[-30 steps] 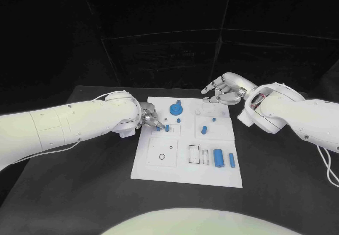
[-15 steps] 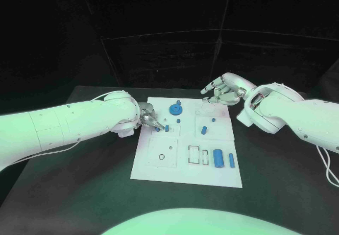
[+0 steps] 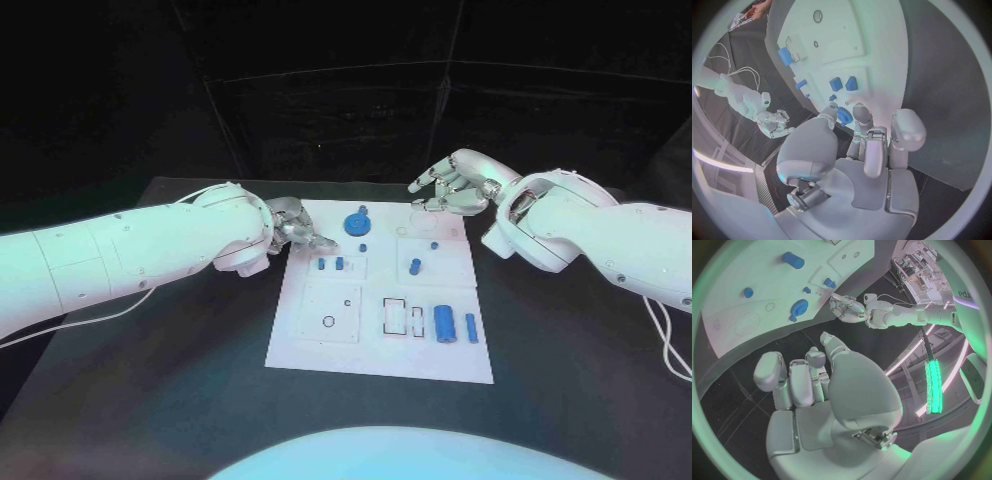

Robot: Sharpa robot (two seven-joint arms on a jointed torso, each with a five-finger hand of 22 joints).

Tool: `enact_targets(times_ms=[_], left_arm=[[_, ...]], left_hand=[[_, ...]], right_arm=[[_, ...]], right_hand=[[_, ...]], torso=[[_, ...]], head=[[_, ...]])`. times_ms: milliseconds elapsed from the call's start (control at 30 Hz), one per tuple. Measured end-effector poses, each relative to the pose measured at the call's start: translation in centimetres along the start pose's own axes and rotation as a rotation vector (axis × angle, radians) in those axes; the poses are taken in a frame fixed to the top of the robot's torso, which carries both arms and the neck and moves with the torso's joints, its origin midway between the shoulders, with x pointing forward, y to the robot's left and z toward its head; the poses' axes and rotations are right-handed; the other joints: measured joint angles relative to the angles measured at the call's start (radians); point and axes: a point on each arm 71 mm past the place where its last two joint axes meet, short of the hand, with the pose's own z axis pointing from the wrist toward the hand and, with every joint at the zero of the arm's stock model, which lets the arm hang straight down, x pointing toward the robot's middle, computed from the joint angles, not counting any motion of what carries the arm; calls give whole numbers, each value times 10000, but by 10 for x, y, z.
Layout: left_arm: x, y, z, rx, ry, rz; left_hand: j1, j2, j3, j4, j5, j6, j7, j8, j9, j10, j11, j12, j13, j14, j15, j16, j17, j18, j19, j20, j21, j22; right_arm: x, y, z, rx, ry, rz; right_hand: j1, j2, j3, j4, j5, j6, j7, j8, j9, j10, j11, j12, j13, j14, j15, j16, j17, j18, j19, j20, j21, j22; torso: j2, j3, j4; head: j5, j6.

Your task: Assemble the parts on the task board

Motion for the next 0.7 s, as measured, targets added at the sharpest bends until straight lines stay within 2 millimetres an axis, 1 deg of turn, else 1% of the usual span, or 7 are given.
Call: enact_targets(times_ms=[100,167,200,300,400,500,700], left_arm=[[-3,1,0,121,-258,-336],[-4,0,0,216,-395,-530],[-5,0,0,271,-436,-601],[-5,-5,1,681,-502,-781],[-2,-17,4,1389,-506,-839],[1,-34,6,2404,-608,-640],[4,-60,8,4091,-1072,459]], left_hand=[[166,49,-269,159,0,-188,81,-151,-143,-292,86,-453,-561,-31,73,-15,0,0,-30,30,-156,-187],[475,95,-380,130,0,-247,141,-200,-235,-395,165,-573,-702,-29,100,-194,0,189,-191,87,-459,-601],[765,147,-367,34,0,-340,192,-278,-292,-515,195,-663,-773,-38,151,-423,0,241,-395,110,-841,-1123],[1899,433,-72,-450,31,-699,450,-565,-531,-1280,396,-1215,-1125,-87,372,-1690,-124,717,-1462,251,-2733,-3522],[3336,628,544,-1233,31,-962,654,-955,-893,-2189,648,-2077,-1719,-949,569,-3175,-1551,781,-2183,427,-3867,-4610],[4434,369,1310,-2204,78,-169,871,-1706,-1669,-2148,879,-3166,-2807,-1932,734,-4469,-2908,782,-2613,580,-4497,-4987],[4335,-144,1781,-2741,59,617,767,-3139,-2800,-1767,850,-4652,-4326,-1962,783,-4930,-3621,780,-2480,635,-4608,-5089]], right_arm=[[0,0,0,11,-6,-3],[0,-1,0,17,-8,-4],[0,-1,0,20,-8,-5],[0,-1,0,27,-10,-6],[0,-1,0,28,-10,-6],[0,-1,0,32,-12,-7],[0,0,1,20,-6,-6]], right_hand=[[0,0,0,0,0,0,0,0,0,0,0,-20,-8,0,0,0,-12,0,-17,-9,0,-11],[0,0,0,0,0,0,0,0,0,0,0,-20,-8,0,0,0,-12,0,-17,-9,0,-10],[0,0,0,0,0,0,0,0,0,0,0,-20,-8,0,0,0,-12,-1,-17,-9,0,-10],[0,0,0,0,0,0,0,0,1,0,0,-20,-7,0,0,0,-12,0,-17,-9,0,-10],[0,0,0,0,0,0,0,0,1,0,0,-20,-25,0,0,-53,-38,159,-17,-9,0,-31],[0,0,0,0,0,0,0,0,1,0,0,-20,-25,0,0,-53,-38,161,-17,-9,0,-31],[0,0,-1,0,0,0,0,0,1,0,0,-20,-24,0,0,-53,-38,160,-17,-9,0,-30]], torso=[[0,2,5],[0,3,5],[0,4,5],[0,6,5],[1,6,-1],[5,2,-5],[9,1,-13]], head=[[-5,10],[-7,17],[-7,23],[-20,58],[-43,87],[-84,121],[-116,169]])
